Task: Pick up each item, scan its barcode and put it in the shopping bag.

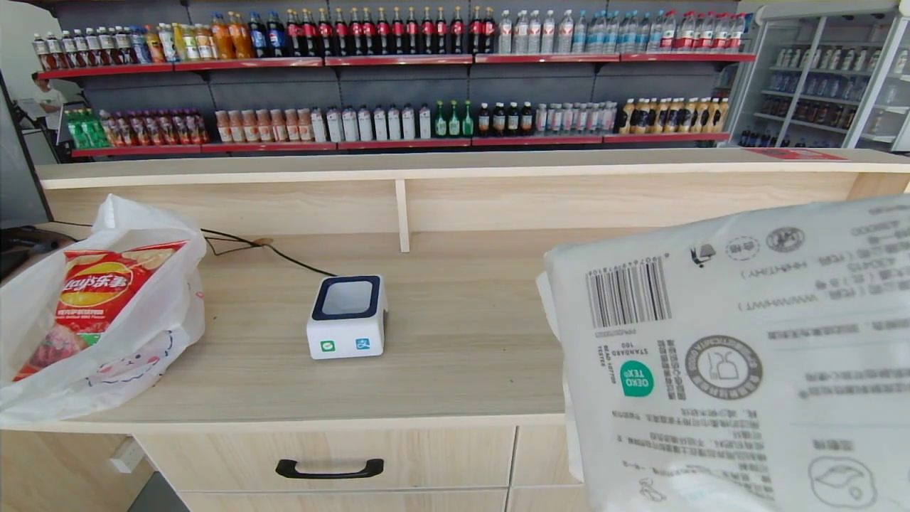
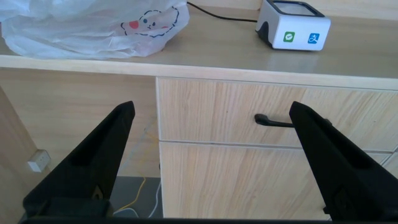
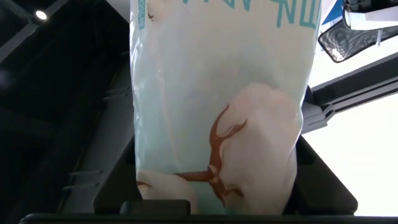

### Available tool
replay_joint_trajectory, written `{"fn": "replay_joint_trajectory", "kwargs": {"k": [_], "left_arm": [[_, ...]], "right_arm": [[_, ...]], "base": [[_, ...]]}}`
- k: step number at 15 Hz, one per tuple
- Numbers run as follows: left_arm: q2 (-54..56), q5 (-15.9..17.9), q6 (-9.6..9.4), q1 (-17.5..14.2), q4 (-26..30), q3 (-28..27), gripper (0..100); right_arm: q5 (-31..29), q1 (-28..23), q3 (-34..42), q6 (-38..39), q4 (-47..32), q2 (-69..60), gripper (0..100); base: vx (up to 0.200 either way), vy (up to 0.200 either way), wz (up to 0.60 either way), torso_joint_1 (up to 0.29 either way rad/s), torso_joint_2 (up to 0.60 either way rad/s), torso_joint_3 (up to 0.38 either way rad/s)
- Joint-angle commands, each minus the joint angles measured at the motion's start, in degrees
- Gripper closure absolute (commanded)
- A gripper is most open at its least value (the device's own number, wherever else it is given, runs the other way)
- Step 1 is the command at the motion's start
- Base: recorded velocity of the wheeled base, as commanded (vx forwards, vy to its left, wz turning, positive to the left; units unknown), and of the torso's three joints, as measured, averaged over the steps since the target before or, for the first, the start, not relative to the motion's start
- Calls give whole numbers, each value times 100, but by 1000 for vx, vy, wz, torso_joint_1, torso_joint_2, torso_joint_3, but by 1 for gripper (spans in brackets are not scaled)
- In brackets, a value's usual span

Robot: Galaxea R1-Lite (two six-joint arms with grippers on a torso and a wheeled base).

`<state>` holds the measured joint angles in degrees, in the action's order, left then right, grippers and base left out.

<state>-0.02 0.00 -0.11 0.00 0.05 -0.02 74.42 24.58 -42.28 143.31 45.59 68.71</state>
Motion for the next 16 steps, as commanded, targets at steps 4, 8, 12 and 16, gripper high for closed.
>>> {"fn": "replay_joint_trajectory", "kwargs": {"k": [4, 8, 12, 16], "left_arm": [[2, 0, 2, 0, 4, -6, 0], [2, 0, 2, 0, 4, -6, 0], [2, 0, 2, 0, 4, -6, 0], [2, 0, 2, 0, 4, -6, 0]], "right_arm": [[2, 47, 53, -5, 64, -6, 100], [-7, 30, 220, -75, 530, -15, 100], [-7, -155, 1099, -1350, 2384, 82, 100], [-16, -199, 1565, -4382, 3061, 433, 100]], "base": [[0, 0, 0, 0, 0, 0], [0, 0, 0, 0, 0, 0], [0, 0, 0, 0, 0, 0], [0, 0, 0, 0, 0, 0]]}}
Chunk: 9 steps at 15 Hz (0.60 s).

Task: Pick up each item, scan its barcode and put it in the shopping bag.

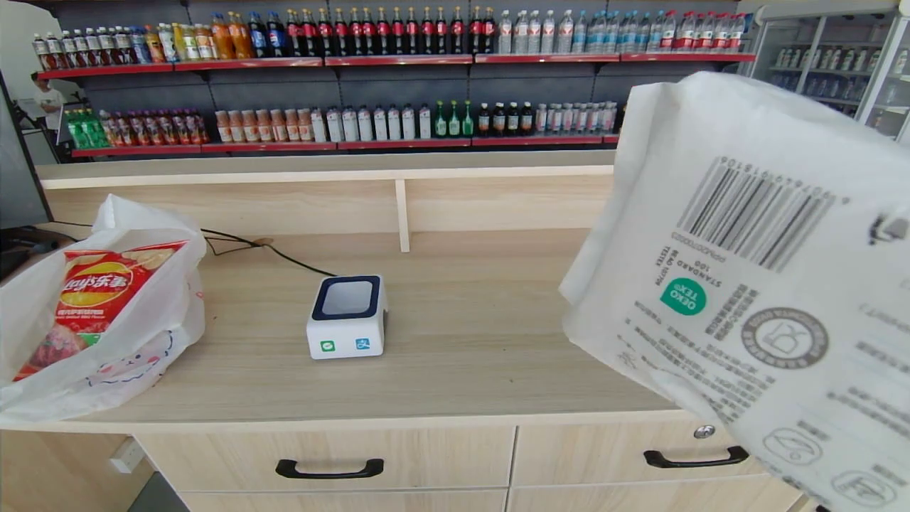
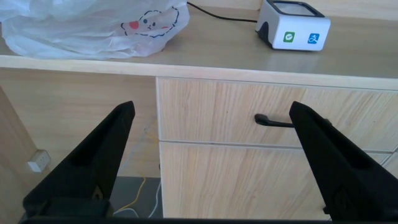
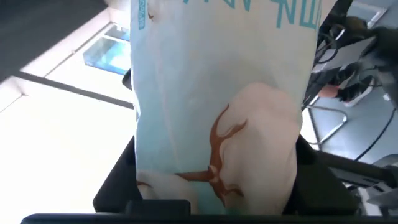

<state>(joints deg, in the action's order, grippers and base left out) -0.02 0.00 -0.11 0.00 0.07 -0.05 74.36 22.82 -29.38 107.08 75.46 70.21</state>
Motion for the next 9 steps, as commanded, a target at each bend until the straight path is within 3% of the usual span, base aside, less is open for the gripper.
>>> {"fn": "replay_joint_trajectory", "kwargs": {"k": [1, 2, 5, 9], "left_arm": [[2, 0, -7, -9, -7, 5, 0], [2, 0, 2, 0, 1, 5, 0], [2, 0, 2, 0, 1, 5, 0], [2, 0, 2, 0, -7, 5, 0]], "right_arm": [[-1, -23, 565, -2077, 74, 371, 100], [26, 3, 846, -3730, 65, 503, 100], [26, 29, 1004, -6700, 57, 1320, 100], [-80, -269, 1163, -8608, 57, 1839, 100]], "base": [[0, 0, 0, 0, 0, 0], [0, 0, 0, 0, 0, 0], [0, 0, 0, 0, 0, 0], [0, 0, 0, 0, 0, 0]]}}
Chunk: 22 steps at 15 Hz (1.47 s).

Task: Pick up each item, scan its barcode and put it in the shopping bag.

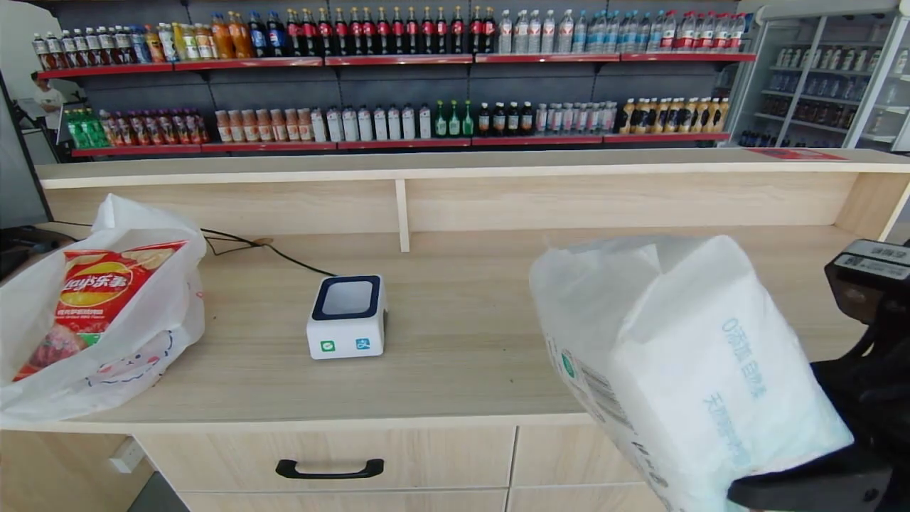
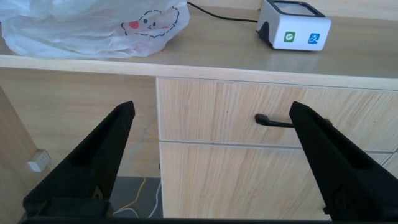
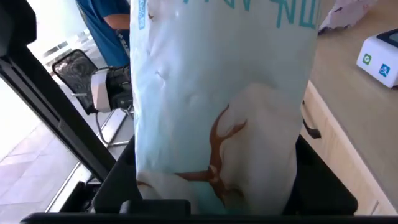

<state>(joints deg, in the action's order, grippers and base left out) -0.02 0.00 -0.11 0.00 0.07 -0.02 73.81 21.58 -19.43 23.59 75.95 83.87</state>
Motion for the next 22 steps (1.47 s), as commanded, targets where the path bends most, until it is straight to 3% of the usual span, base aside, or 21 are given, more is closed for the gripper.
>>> {"fn": "replay_joint_trajectory", "kwargs": {"k": [1, 3, 7, 9, 14, 15, 18, 22], "left_arm": [[2, 0, -7, 0, -7, 2, 0], [2, 0, 2, 0, -7, 2, 0], [2, 0, 2, 0, 1, -6, 0], [2, 0, -7, 0, 1, 2, 0], [2, 0, 2, 0, -7, 2, 0], [2, 0, 2, 0, -7, 2, 0], [2, 0, -7, 0, 1, 2, 0], [-6, 0, -24, 9, 1, -6, 0]], "right_arm": [[-227, -163, 229, -926, 8, 657, 100], [-1255, -119, 168, -1603, 17, 964, 100], [-2987, 233, 229, -1682, -1, 780, 100], [-4806, 699, 124, -1673, -1, 780, 100], [-6599, 760, -342, -2095, 34, 789, 100], [-7267, 795, -456, -2122, 34, 789, 100], [-7847, 611, -597, -2280, 104, 789, 100], [-7847, 242, -518, -2570, 526, 780, 100]], "base": [[0, 0, 0, 0, 0, 0], [0, 0, 0, 0, 0, 0], [0, 0, 0, 0, 0, 0], [0, 0, 0, 0, 0, 0], [0, 0, 0, 0, 0, 0], [0, 0, 0, 0, 0, 0], [0, 0, 0, 0, 0, 0], [0, 0, 0, 0, 0, 0]]}}
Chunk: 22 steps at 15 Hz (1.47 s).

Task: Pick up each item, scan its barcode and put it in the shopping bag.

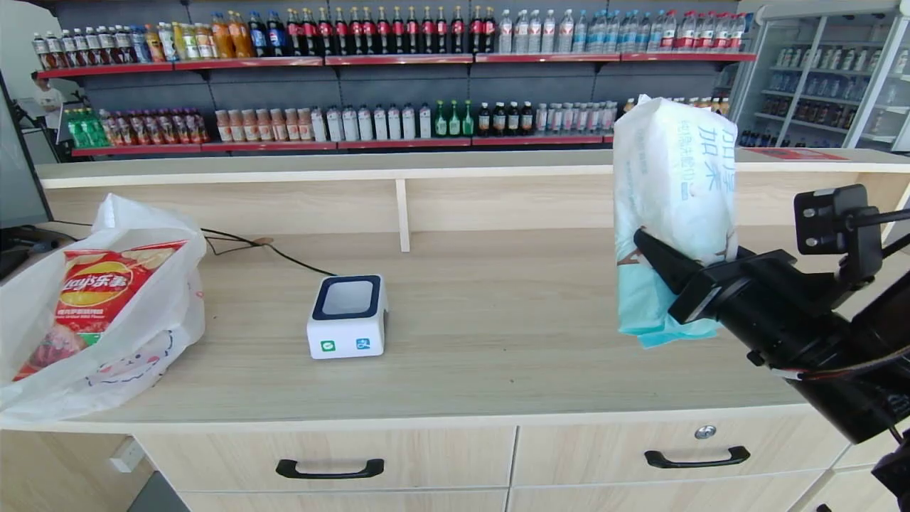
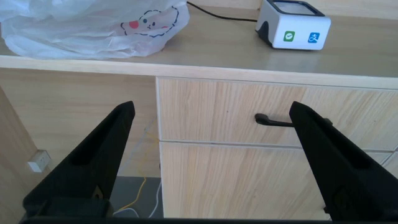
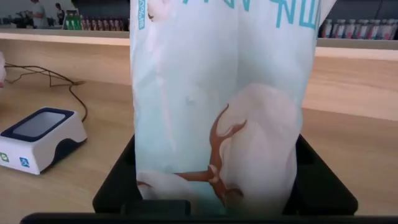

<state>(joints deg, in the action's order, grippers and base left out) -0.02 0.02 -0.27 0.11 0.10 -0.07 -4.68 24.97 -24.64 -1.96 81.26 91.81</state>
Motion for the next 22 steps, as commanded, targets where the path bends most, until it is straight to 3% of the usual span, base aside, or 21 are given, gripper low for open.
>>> {"fn": "replay_joint_trajectory", "kwargs": {"k": [1, 4, 7, 20, 22], "left_arm": [[-6, -2, 9, -11, -1, -1, 0], [2, -2, 0, -11, -1, -1, 0], [2, -2, -8, -11, -1, -1, 0], [2, -2, 80, -20, -1, -1, 0], [2, -2, 71, -11, -10, 7, 0]], "right_arm": [[2, -71, 12, 3, 109, -23, 100], [11, -44, -270, -67, 215, -23, 100], [2, -36, -243, -85, 241, 13, 100], [20, -106, -270, -50, 276, 30, 100], [20, -124, -542, -50, 320, 276, 100]], "base": [[0, 0, 0, 0, 0, 0], [-200, 0, 0, 4, 1, 6], [0, 0, 0, 0, 0, 0], [0, 200, 0, 4, 2, 3], [0, 200, 0, 2, 10, 0]]}}
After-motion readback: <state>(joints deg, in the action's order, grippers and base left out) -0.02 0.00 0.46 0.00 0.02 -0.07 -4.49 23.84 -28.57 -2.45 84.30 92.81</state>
